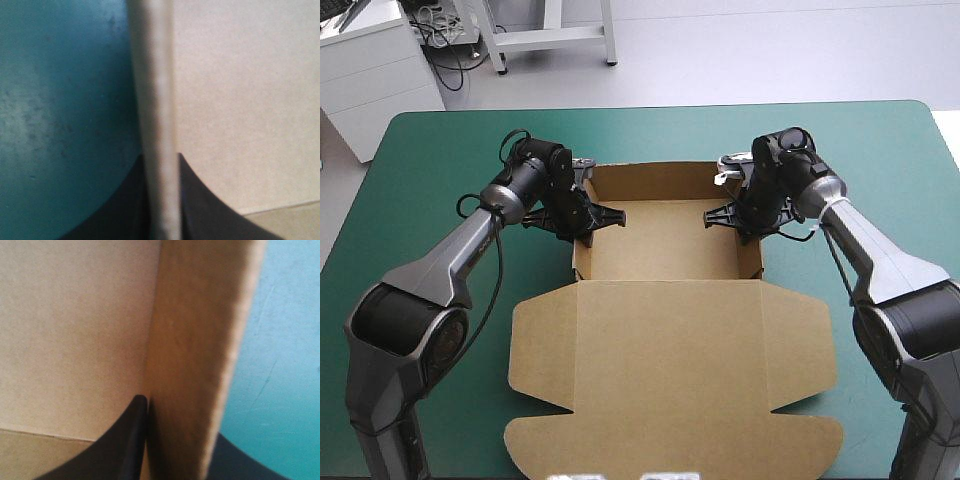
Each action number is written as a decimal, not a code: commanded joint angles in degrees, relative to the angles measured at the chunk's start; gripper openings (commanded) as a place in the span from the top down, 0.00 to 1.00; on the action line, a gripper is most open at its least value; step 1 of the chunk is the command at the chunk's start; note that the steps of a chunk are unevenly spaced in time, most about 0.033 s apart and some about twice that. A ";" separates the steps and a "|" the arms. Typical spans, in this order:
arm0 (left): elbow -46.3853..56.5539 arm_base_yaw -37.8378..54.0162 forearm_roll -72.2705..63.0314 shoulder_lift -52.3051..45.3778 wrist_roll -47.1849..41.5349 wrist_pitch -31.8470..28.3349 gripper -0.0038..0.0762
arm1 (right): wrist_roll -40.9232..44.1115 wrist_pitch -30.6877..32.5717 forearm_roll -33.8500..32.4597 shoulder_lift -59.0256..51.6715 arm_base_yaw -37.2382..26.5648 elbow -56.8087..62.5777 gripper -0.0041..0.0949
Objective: Fold the box
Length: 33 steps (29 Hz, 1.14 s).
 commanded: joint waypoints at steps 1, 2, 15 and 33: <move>-1.67 -0.38 -2.36 -3.44 0.95 1.80 0.69 | -0.77 0.89 -0.33 -2.77 -0.36 -1.38 0.62; -1.67 -0.38 -2.83 -3.44 0.95 1.36 0.62 | -0.77 0.89 0.04 -2.77 -0.36 -1.38 0.55; -3.45 -0.38 -0.20 -3.40 0.48 -0.28 0.37 | -0.15 0.89 -0.79 -2.77 -0.36 -2.51 0.25; -35.88 3.60 -2.95 -6.15 4.00 4.30 0.98 | 1.81 0.89 -1.45 -9.22 -1.09 -13.48 0.25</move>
